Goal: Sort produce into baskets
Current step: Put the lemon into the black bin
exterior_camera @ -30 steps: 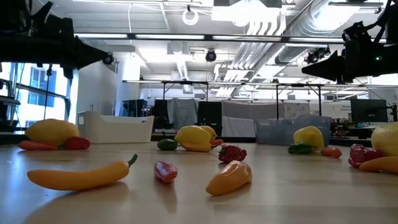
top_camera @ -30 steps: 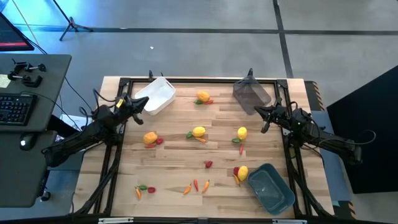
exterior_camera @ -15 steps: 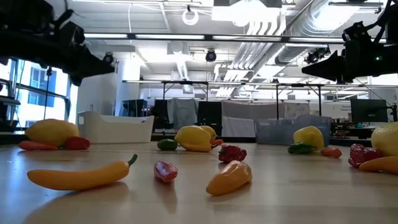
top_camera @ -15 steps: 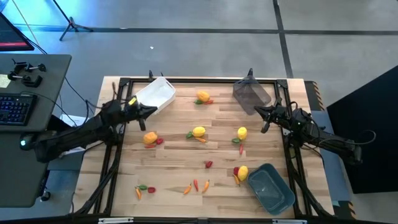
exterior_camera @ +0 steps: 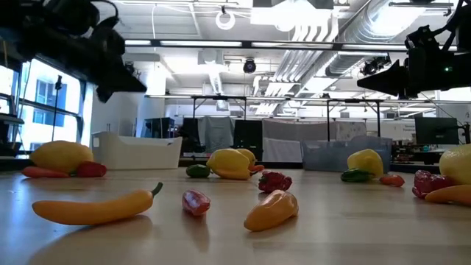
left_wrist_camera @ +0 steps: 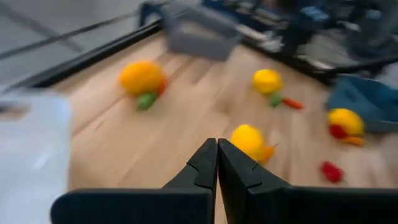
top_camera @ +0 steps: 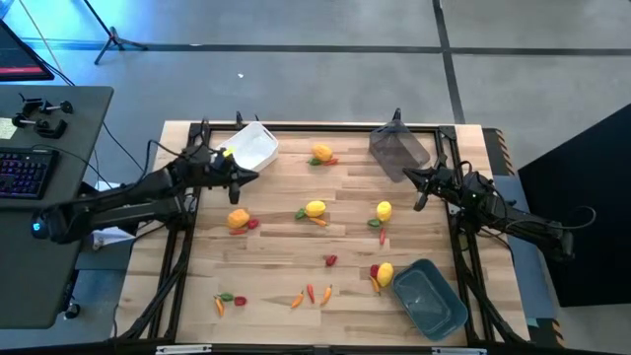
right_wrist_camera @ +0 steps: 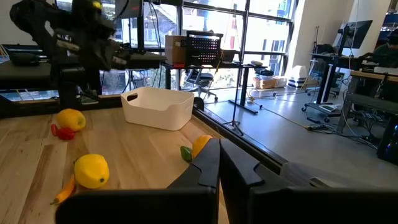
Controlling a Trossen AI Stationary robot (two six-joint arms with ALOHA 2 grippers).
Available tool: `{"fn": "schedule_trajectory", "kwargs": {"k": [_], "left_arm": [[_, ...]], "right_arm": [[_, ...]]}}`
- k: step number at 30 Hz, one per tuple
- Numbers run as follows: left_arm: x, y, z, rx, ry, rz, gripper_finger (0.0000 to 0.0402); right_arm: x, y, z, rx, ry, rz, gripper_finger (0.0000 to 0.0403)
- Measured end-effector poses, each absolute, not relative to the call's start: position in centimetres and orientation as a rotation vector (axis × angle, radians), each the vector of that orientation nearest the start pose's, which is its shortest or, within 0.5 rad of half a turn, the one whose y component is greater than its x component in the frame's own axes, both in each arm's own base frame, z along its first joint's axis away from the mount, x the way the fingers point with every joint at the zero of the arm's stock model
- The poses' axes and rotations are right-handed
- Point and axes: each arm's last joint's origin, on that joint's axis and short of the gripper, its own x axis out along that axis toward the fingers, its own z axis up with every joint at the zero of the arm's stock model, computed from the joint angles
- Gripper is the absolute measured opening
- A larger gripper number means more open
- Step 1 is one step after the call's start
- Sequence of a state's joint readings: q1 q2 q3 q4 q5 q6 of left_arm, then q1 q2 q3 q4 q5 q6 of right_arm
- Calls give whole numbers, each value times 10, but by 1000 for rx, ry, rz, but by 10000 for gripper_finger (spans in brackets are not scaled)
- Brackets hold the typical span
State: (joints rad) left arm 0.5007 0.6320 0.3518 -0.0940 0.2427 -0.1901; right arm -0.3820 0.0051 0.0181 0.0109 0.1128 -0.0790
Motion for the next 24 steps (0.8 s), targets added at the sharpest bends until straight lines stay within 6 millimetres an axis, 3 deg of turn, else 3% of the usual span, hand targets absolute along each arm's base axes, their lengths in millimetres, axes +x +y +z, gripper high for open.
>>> {"fn": "schedule_trajectory", "kwargs": {"k": [6, 10, 14, 24], "left_arm": [[144, 63, 253, -396, 368, 85, 0], [147, 60, 262, -402, 579, 157, 7], [148, 55, 265, -358, 818, 248, 40], [152, 32, 251, -325, 1280, 198, 157]], "right_arm": [[89, -39, 170, -80, -5, -495, 0], [89, -39, 170, -80, -4, -495, 0], [89, -39, 170, -81, -5, -495, 0], [89, -39, 170, -80, -4, -495, 0]]}}
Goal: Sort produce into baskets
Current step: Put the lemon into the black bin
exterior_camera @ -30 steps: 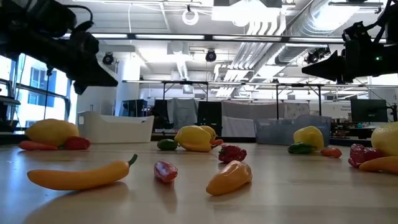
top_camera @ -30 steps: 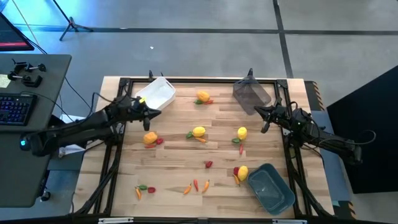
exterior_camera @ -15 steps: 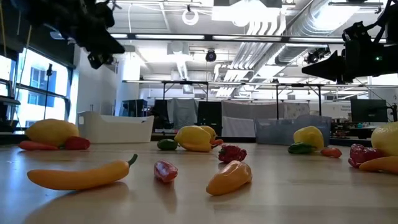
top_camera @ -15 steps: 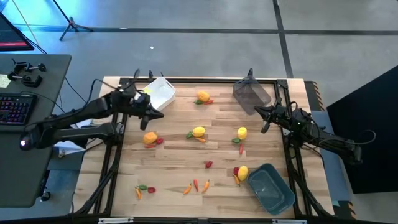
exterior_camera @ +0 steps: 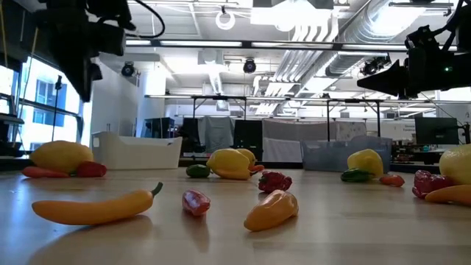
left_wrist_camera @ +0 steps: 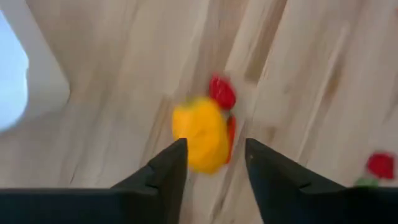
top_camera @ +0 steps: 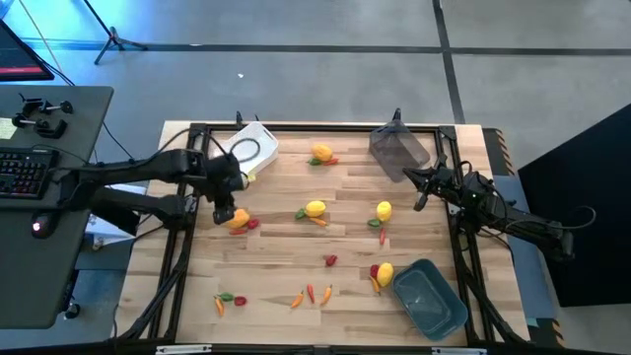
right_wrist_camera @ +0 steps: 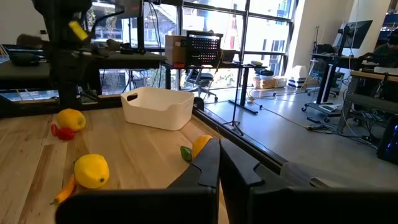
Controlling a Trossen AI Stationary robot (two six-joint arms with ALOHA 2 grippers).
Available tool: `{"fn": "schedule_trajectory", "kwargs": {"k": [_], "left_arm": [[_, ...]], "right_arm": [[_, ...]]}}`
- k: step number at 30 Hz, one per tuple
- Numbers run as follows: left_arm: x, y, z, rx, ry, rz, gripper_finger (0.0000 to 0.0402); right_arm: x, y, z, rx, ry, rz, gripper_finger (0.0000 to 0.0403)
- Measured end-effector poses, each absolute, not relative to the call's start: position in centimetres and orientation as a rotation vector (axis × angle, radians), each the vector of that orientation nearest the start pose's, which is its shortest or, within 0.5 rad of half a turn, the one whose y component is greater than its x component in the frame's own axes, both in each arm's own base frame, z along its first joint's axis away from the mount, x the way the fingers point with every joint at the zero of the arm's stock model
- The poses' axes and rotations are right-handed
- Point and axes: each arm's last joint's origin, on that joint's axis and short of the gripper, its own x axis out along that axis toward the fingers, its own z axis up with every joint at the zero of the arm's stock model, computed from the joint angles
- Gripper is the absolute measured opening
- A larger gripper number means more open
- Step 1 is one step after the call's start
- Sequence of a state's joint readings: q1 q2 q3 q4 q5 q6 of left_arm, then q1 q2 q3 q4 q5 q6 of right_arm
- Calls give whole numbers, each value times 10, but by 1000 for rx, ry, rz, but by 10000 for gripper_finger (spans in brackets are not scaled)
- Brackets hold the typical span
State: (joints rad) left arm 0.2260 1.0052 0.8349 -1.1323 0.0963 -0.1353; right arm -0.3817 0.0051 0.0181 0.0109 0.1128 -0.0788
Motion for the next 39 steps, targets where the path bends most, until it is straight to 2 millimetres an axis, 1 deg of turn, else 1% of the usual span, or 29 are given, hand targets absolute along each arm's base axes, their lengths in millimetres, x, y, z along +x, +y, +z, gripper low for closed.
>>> {"fn": "schedule_trajectory", "kwargs": {"k": [4, 9, 13, 19, 22, 25, 33, 39], "left_arm": [[160, 31, 241, -334, 1363, 338, 212], [172, 29, 229, -322, 1446, 334, 272], [181, 27, 218, -312, 1515, 322, 297], [196, 28, 201, -273, 1560, 334, 306], [201, 30, 194, -265, 1587, 350, 306], [205, 31, 187, -272, 1613, 327, 306], [203, 30, 162, -280, 1689, 316, 306], [202, 31, 154, -291, 1735, 323, 305]], "right_arm": [[89, -39, 170, -81, -4, -495, 0], [89, -39, 170, -81, -4, -495, 0], [89, -39, 170, -81, -4, -495, 0], [89, -39, 170, -80, -4, -495, 0], [89, -39, 170, -80, -5, -495, 0], [89, -39, 170, -81, -4, -496, 0], [89, -39, 170, -80, -4, -495, 0], [89, -39, 170, -80, -4, -496, 0]]}}
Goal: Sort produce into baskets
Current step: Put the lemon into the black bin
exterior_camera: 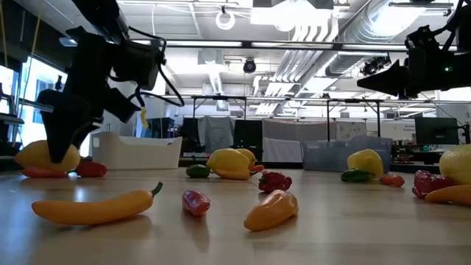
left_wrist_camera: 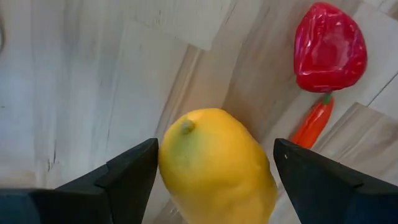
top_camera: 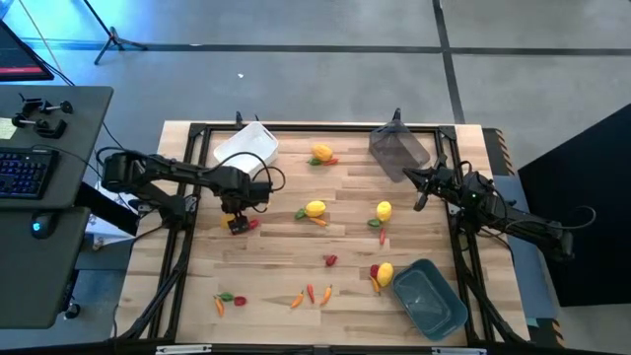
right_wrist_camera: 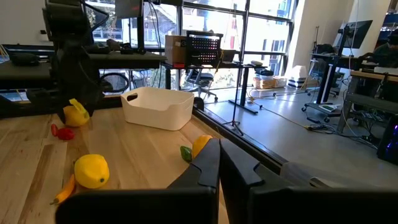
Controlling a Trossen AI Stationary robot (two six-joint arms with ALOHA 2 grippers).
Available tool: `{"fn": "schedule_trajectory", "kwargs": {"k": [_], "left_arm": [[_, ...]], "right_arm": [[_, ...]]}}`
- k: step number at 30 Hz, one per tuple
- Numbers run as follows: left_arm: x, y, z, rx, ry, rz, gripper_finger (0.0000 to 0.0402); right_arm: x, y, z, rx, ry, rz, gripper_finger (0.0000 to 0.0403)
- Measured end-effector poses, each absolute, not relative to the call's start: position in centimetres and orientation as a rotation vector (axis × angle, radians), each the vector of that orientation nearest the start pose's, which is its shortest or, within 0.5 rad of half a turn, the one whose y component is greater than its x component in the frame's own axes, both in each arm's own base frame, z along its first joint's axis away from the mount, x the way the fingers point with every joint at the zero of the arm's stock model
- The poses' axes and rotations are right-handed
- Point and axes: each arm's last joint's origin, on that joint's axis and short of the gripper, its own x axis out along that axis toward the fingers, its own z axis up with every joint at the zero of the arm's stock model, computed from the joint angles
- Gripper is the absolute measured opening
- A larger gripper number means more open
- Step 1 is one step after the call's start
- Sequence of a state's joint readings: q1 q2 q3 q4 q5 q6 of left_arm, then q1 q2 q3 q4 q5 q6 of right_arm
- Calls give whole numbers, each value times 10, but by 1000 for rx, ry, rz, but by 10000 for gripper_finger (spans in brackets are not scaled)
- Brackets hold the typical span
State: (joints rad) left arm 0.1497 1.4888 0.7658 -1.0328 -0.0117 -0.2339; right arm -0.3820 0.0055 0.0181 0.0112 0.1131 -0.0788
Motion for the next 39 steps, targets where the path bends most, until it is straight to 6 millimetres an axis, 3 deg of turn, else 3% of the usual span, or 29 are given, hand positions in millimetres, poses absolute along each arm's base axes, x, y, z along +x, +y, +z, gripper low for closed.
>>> {"fn": "schedule_trajectory", "kwargs": {"k": [5, 11, 17, 24, 30, 34, 39], "left_arm": [[201, 33, 154, -362, 1738, 362, 280], [201, 36, 155, -470, 1731, 352, 218], [214, 51, 172, -466, 1653, 335, 189], [241, 91, 220, -235, 1437, 423, 188], [234, 143, 258, -100, 1366, 615, 188], [218, 174, 261, -146, 1354, 689, 188], [206, 197, 247, -262, 1392, 665, 186]], "right_arm": [[89, -39, 170, -80, -4, -495, 0], [89, -39, 170, -80, -4, -495, 0], [89, -39, 170, -80, -4, -495, 0], [89, -39, 170, -80, -4, -495, 0], [89, -39, 170, -80, -4, -495, 0], [89, -39, 170, -81, -4, -495, 0], [89, -39, 170, -80, -4, -495, 0]]}}
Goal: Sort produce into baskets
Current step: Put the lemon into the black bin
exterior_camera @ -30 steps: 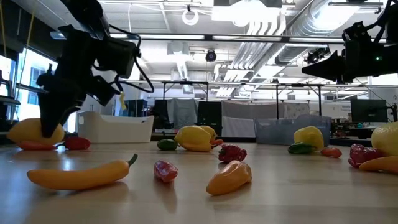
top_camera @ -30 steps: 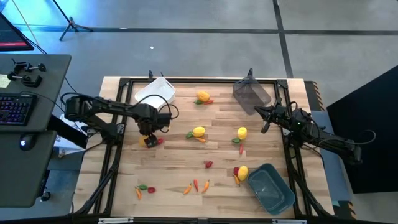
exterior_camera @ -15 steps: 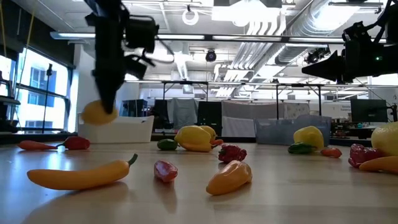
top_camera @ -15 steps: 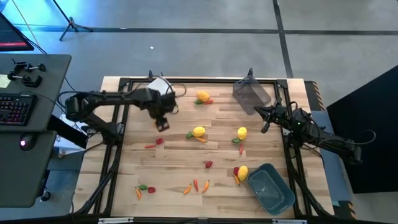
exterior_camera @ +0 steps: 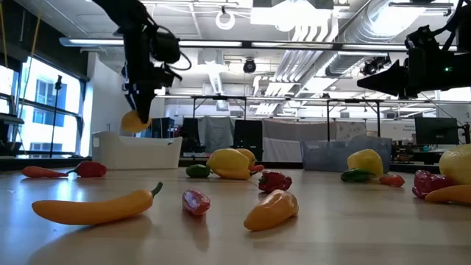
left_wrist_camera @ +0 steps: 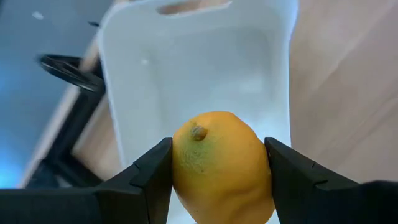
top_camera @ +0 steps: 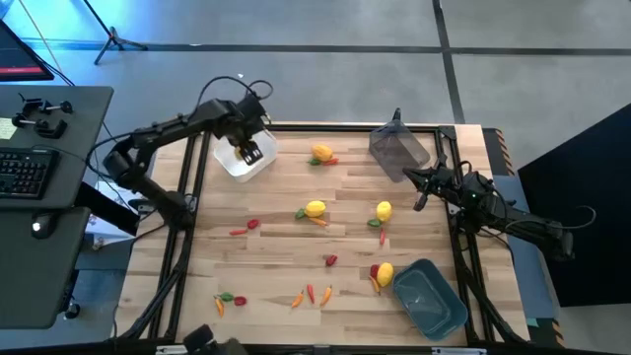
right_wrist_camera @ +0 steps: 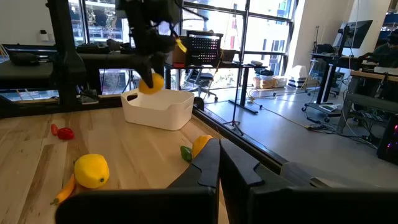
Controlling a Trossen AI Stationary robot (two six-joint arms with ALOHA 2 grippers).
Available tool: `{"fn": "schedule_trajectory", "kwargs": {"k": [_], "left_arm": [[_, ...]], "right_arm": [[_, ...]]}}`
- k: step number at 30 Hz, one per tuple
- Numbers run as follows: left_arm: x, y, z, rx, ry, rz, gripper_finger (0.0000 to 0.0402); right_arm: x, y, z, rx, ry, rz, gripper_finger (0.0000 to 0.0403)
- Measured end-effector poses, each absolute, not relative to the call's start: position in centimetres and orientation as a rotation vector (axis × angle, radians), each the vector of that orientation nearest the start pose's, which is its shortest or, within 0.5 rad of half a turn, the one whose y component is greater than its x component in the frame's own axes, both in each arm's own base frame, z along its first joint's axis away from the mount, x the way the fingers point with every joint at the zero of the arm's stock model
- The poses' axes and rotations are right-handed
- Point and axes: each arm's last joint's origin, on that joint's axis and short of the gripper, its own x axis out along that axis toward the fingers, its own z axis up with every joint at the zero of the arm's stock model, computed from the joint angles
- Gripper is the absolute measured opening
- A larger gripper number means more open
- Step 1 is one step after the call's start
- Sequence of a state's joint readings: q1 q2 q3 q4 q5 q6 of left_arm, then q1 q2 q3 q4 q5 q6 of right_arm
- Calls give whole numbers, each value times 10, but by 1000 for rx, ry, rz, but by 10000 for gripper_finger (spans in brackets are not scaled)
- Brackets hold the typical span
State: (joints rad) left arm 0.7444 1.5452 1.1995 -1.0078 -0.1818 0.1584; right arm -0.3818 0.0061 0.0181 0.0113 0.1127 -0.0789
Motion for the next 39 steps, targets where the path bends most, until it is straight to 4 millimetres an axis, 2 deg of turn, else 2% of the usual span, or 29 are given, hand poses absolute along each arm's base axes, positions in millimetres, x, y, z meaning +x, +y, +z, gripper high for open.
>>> {"fn": "schedule_trajectory", "kwargs": {"k": [4, 10, 20, 25, 29, 35, 39], "left_arm": [[207, 205, 227, -338, 1479, 626, 186], [213, 209, 203, -358, 1582, 549, 186], [216, 211, 198, -340, 1574, 476, 195], [218, 215, 214, -265, 1562, 542, 184], [232, 225, 243, -293, 1408, 568, 184], [276, 223, 273, -228, 1181, 517, 183], [314, 223, 282, -173, 1037, 466, 183]], "right_arm": [[89, -39, 170, -80, -3, -495, 0], [89, -39, 170, -80, -3, -495, 0], [89, -39, 170, -80, -3, -495, 0], [89, -39, 170, -80, -3, -495, 0], [89, -39, 170, -81, -3, -495, 0], [89, -39, 170, -81, -3, -495, 0], [89, -39, 170, -80, -3, -495, 0]]}}
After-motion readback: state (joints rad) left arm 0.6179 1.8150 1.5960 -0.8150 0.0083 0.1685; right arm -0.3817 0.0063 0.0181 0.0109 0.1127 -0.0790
